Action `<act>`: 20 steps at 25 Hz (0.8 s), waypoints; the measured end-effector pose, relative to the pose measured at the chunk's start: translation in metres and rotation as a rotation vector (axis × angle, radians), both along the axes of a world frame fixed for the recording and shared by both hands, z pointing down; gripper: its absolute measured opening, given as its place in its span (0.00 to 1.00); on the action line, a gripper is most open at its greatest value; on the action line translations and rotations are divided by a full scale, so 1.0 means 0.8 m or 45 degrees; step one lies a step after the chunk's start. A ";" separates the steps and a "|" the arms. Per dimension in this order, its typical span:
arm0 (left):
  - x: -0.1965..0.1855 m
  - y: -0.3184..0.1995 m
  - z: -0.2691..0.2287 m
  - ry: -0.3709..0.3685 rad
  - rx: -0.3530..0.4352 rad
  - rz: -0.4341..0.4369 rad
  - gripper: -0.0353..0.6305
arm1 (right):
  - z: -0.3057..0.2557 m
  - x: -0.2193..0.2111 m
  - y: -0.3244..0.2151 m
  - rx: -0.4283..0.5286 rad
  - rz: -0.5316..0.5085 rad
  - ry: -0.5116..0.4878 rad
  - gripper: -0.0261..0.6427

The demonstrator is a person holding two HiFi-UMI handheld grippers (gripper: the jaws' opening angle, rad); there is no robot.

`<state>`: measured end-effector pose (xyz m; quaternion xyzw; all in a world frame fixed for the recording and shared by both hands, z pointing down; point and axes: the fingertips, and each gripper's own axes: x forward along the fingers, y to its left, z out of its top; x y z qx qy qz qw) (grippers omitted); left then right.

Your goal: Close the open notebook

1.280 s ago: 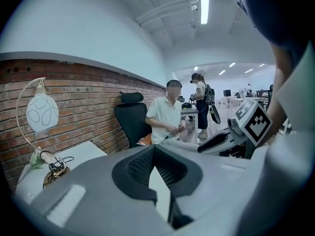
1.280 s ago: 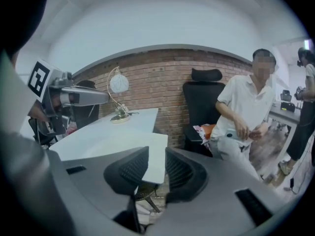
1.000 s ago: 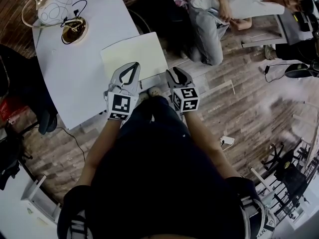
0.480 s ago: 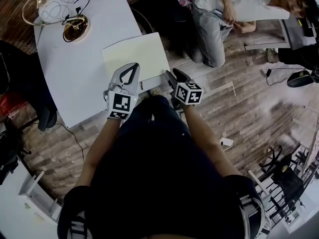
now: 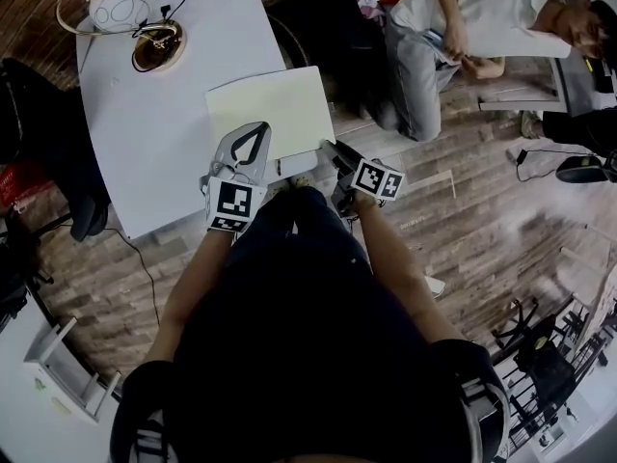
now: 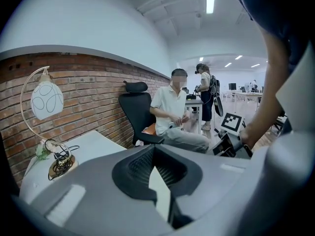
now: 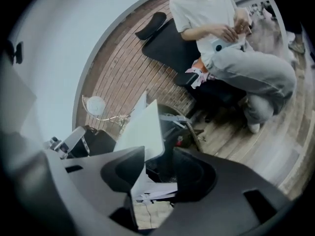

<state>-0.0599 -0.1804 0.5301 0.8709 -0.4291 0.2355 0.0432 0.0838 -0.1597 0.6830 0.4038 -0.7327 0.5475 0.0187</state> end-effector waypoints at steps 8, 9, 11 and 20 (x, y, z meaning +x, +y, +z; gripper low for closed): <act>-0.009 0.004 -0.005 -0.005 0.028 -0.012 0.05 | -0.002 -0.004 -0.007 -0.033 0.090 -0.121 0.23; -0.009 0.004 -0.009 -0.008 0.040 -0.007 0.05 | -0.004 -0.002 -0.007 -0.031 0.101 -0.121 0.21; -0.010 0.004 -0.015 -0.009 0.056 -0.009 0.05 | -0.008 0.000 -0.007 -0.021 0.113 -0.115 0.20; -0.018 0.011 -0.022 0.024 0.077 -0.050 0.05 | -0.043 0.001 -0.009 0.071 0.085 -0.042 0.15</act>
